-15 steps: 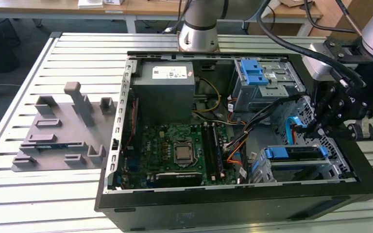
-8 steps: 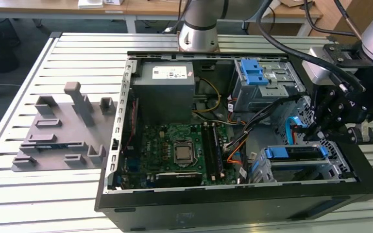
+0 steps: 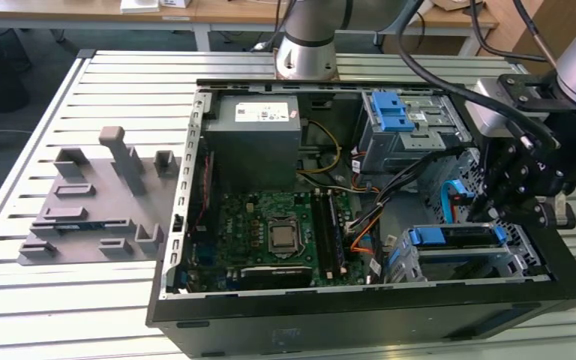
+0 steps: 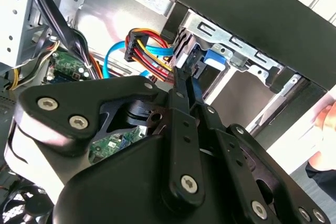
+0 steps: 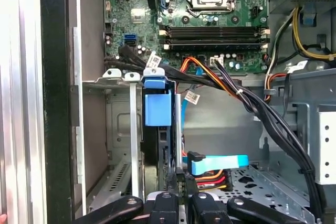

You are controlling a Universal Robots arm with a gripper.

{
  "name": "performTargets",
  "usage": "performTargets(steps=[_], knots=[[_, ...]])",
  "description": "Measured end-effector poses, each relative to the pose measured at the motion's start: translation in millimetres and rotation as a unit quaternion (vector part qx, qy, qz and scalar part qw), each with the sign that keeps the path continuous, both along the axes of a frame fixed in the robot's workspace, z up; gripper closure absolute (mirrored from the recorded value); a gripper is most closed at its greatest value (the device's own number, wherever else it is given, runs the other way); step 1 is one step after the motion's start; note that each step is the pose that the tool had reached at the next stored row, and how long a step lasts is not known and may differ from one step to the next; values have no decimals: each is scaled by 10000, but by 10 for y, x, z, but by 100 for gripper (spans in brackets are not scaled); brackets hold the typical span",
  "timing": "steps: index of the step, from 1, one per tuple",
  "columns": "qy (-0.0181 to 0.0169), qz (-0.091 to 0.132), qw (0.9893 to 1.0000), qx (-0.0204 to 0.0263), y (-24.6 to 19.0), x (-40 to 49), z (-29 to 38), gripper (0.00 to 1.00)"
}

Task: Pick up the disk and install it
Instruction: 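Insert the first disk wire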

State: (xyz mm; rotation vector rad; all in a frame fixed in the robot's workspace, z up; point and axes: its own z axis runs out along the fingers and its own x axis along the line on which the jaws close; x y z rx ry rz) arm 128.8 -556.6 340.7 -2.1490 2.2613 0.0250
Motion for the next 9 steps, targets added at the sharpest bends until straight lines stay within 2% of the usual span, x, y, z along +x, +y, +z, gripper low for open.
performTargets(steps=[4, 9], knots=[[1, 0, 10000, -1, -25, 0, -13, 83], [1, 0, 10000, -1, -26, 0, -17, 83]])
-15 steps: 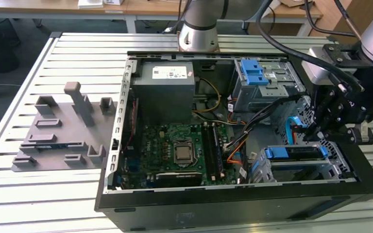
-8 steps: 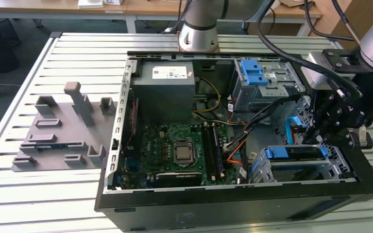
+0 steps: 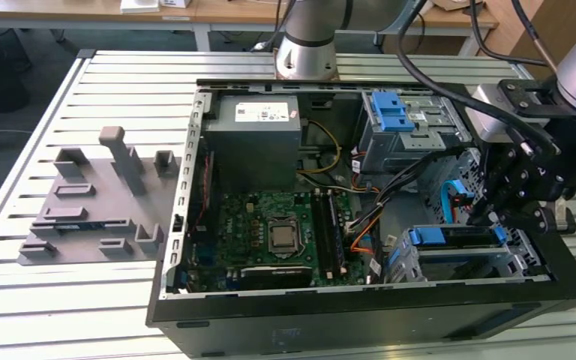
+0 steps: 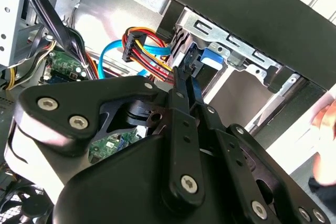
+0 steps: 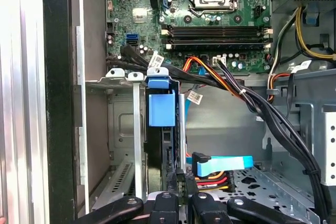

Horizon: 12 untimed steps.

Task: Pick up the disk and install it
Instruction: 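Insert the first disk wire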

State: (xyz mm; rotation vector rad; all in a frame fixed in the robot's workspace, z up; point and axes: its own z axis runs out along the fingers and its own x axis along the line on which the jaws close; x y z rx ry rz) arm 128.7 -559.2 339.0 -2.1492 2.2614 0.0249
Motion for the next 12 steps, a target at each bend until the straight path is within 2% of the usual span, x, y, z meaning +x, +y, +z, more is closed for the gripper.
performTargets(steps=[12], knots=[[5, 0, 10000, 1, -52, -1, -13, 83]])
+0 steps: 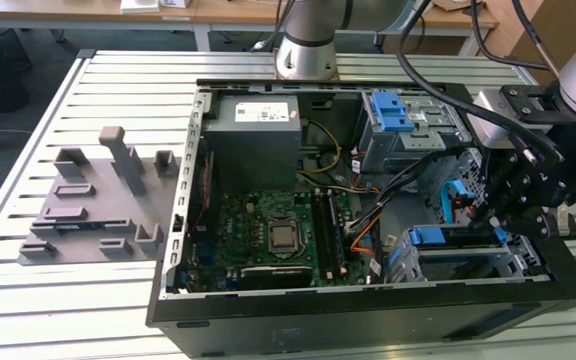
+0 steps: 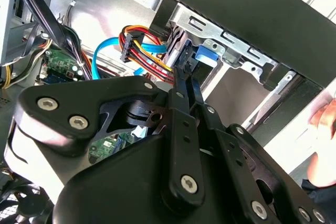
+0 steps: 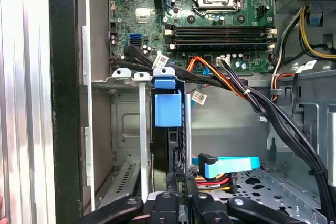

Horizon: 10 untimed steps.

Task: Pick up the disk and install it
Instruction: 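Insert the first disk wire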

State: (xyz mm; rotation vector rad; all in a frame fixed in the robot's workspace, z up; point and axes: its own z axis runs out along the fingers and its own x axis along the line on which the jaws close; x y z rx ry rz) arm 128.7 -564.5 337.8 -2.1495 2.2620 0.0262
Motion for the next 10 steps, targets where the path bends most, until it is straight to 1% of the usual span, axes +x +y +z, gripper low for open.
performTargets(steps=[10], knots=[[1, 0, 10000, 0, -4, -2, -22, 83]])
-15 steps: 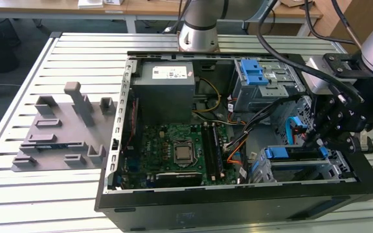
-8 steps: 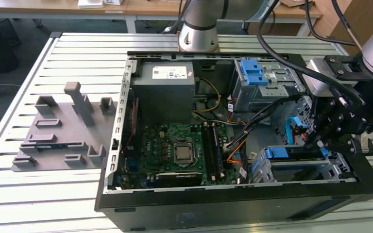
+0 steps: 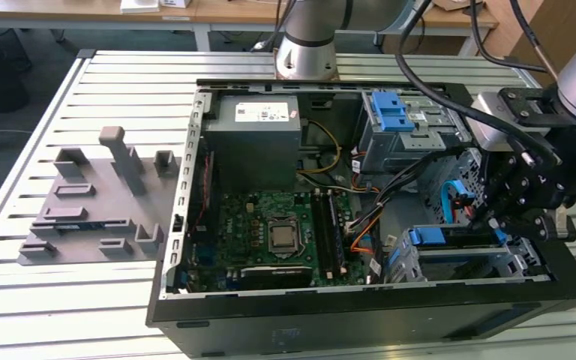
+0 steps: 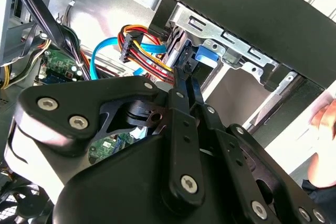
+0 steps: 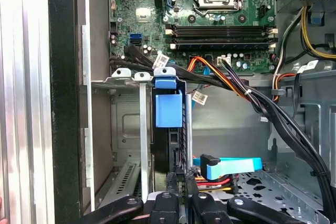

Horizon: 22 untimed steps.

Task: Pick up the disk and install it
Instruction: 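Insert the first disk wire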

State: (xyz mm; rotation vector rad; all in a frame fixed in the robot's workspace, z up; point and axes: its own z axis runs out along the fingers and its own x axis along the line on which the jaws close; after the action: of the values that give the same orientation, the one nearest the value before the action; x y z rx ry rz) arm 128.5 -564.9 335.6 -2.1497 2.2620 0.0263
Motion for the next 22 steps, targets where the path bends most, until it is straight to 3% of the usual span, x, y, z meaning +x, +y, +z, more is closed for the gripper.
performTargets(steps=[22], knots=[[2, -1, 10000, -3, -1, 0, -67, 83]])
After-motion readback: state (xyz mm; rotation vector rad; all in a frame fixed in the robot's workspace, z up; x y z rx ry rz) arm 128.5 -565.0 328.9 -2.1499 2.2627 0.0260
